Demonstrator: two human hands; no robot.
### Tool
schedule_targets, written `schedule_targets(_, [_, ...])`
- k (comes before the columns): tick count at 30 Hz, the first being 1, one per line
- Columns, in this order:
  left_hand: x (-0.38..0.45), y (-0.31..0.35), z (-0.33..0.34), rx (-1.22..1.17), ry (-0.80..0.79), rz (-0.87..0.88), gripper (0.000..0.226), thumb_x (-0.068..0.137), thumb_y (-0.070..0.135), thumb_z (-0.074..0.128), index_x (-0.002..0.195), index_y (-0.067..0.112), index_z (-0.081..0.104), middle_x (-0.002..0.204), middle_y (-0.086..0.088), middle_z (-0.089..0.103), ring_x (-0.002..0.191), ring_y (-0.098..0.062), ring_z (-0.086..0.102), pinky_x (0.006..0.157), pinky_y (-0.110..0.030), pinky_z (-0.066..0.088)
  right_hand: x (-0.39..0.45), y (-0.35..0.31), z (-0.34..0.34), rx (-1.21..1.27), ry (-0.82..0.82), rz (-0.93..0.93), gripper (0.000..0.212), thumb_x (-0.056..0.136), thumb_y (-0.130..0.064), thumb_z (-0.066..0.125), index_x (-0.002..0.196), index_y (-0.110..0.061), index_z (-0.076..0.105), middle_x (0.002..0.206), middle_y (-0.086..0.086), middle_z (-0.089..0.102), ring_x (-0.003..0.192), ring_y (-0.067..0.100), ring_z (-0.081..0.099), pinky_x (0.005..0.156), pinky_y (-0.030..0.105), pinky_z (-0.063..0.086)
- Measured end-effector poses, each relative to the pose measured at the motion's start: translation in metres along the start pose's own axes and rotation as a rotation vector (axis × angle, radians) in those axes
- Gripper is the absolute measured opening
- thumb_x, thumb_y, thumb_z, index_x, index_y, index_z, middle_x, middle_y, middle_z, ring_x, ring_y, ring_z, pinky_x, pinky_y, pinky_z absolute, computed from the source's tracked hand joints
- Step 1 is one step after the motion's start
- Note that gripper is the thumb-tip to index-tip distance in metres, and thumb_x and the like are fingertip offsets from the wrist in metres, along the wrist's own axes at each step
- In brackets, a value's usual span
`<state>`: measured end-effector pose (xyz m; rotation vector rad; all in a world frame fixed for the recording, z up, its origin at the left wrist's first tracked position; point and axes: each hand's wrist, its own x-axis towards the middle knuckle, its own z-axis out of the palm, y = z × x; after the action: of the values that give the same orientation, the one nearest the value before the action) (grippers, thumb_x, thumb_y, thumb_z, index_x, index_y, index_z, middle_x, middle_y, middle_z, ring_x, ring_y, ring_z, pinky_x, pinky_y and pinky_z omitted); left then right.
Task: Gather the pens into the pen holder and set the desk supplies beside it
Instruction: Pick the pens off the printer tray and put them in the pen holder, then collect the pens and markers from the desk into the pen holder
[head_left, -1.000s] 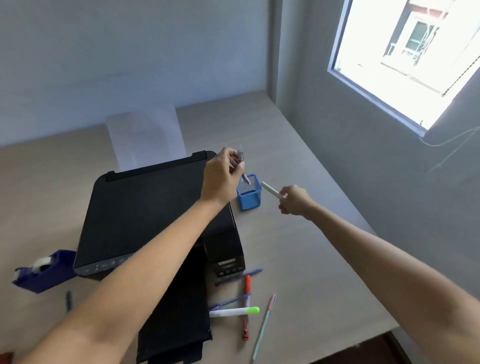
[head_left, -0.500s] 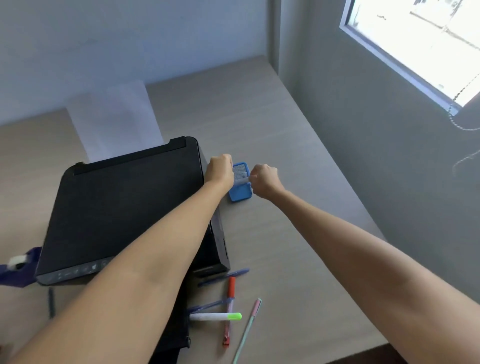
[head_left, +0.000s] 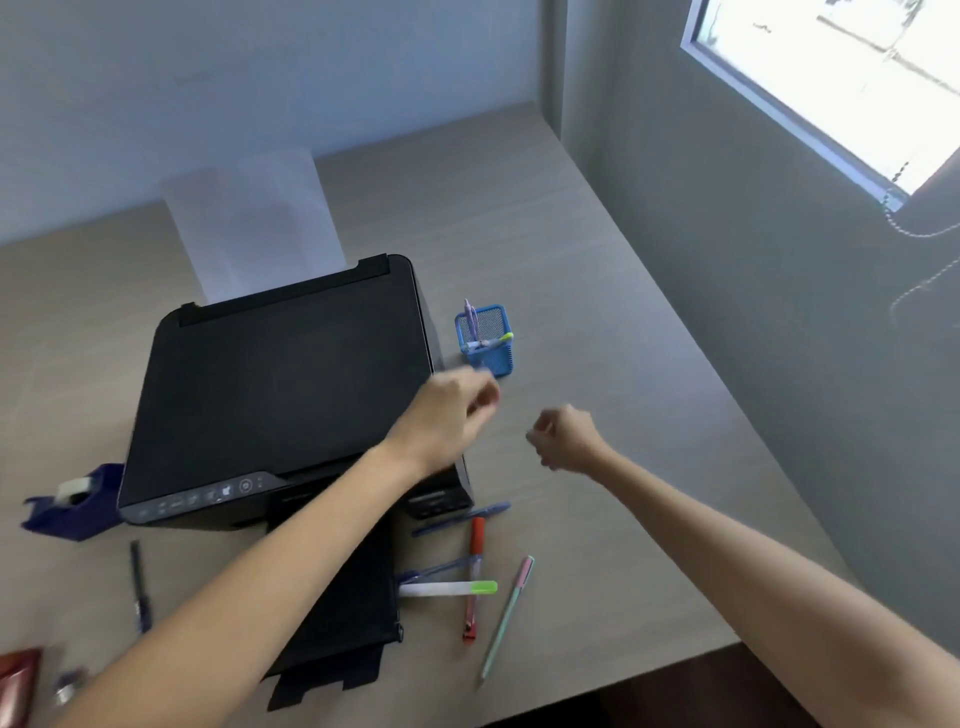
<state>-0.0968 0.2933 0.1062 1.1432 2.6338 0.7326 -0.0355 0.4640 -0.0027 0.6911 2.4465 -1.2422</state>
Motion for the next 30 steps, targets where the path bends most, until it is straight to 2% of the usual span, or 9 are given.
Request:
schedule_targets(4, [-0.081, -0.015, 0.023, 0.043, -0.445, -0.050, 0.006, 0.084, 0.014, 0.061, 0.085, 0.013, 0.067, 0.088, -0.004, 0.071, 0.082, -0.017, 0.065, 0.076, -0.028, 0.051, -0.062, 0.040, 0.049, -0.069, -0.246, 0.168, 0.042, 0.088, -0.027, 0.061, 0.050, -0.012, 0.053, 0.054, 0.008, 0.064, 0.028, 0.004, 0.052, 0.038, 0.016, 0.049])
schedule_targets(6, [-0.111, -0.032, 0.047, 0.120, -0.557, -0.155, 0.009, 0.084, 0.015, 0.058, 0.087, 0.014, 0.065, 0.094, -0.006, 0.070, 0.089, -0.024, 0.066, 0.078, -0.033, 0.053, -0.083, 0.045, 0.075, -0.154, -0.251, 0.206, 0.044, 0.085, -0.032, 0.060, 0.046, -0.013, 0.051, 0.042, 0.004, 0.059, 0.029, 0.006, 0.051, 0.041, 0.016, 0.049])
schedule_targets(8, [-0.131, -0.042, 0.069, 0.207, -0.590, -0.231, 0.014, 0.087, 0.014, 0.054, 0.097, 0.012, 0.064, 0.106, -0.009, 0.065, 0.097, -0.030, 0.065, 0.081, -0.039, 0.054, -0.096, 0.044, 0.098, -0.180, -0.160, 0.264, 0.041, 0.083, -0.032, 0.057, 0.048, -0.014, 0.046, 0.034, 0.002, 0.050, 0.034, 0.016, 0.051, 0.045, 0.023, 0.049])
schedule_targets(13, [-0.147, -0.041, 0.105, 0.422, -0.564, -0.221, 0.026, 0.091, 0.001, 0.047, 0.116, 0.007, 0.054, 0.121, -0.012, 0.054, 0.113, -0.035, 0.060, 0.087, -0.044, 0.049, -0.111, 0.037, 0.125, -0.138, 0.067, 0.338, 0.035, 0.087, -0.029, 0.051, 0.058, -0.013, 0.040, 0.078, 0.017, 0.055, 0.071, 0.035, 0.058, 0.061, 0.029, 0.044])
schedule_targets(17, [-0.153, -0.043, 0.118, 0.464, -0.549, -0.189, 0.028, 0.093, -0.001, 0.047, 0.117, 0.005, 0.057, 0.121, -0.013, 0.051, 0.114, -0.034, 0.058, 0.089, -0.045, 0.049, -0.113, 0.035, 0.125, -0.228, 0.086, 0.363, 0.033, 0.094, -0.034, 0.044, 0.100, -0.005, 0.059, 0.114, 0.021, 0.061, 0.108, 0.040, 0.059, 0.083, 0.036, 0.048])
schedule_targets(21, [-0.165, -0.046, 0.125, 0.350, -0.333, -0.075, 0.028, 0.097, 0.013, 0.034, 0.115, 0.008, 0.055, 0.118, -0.012, 0.050, 0.113, -0.031, 0.051, 0.092, -0.040, 0.044, -0.106, 0.038, 0.115, -0.117, 0.091, 0.301, 0.016, 0.090, -0.017, 0.042, 0.098, -0.006, 0.049, 0.114, 0.031, 0.056, 0.106, 0.044, 0.056, 0.086, 0.041, 0.047])
schedule_targets(24, [-0.162, -0.050, 0.128, 0.260, -0.201, -0.171, 0.029, 0.098, 0.020, 0.032, 0.114, 0.010, 0.054, 0.119, -0.010, 0.051, 0.112, -0.027, 0.052, 0.094, -0.035, 0.045, -0.096, 0.037, 0.100, -0.055, 0.138, 0.245, 0.009, 0.091, -0.013, 0.038, 0.097, -0.008, 0.041, 0.114, 0.033, 0.056, 0.105, 0.047, 0.055, 0.085, 0.044, 0.048])
schedule_targets(27, [-0.156, -0.054, 0.130, 0.283, -0.258, -0.355, 0.022, 0.096, 0.013, 0.043, 0.117, 0.010, 0.049, 0.125, -0.010, 0.050, 0.117, -0.028, 0.052, 0.096, -0.037, 0.045, -0.082, 0.033, 0.093, -0.112, 0.112, 0.132, 0.017, 0.089, -0.004, 0.040, 0.103, -0.011, 0.047, 0.132, 0.020, 0.057, 0.115, 0.040, 0.055, 0.088, 0.034, 0.045])
schedule_targets(30, [-0.152, -0.054, 0.134, 0.355, -0.341, -0.378, 0.034, 0.091, -0.002, 0.049, 0.124, 0.008, 0.046, 0.130, -0.012, 0.051, 0.124, -0.030, 0.050, 0.101, -0.040, 0.044, -0.065, 0.023, 0.098, -0.199, 0.077, 0.020, 0.033, 0.087, -0.001, 0.054, 0.118, -0.014, 0.054, 0.128, 0.012, 0.059, 0.112, 0.033, 0.057, 0.092, 0.037, 0.049])
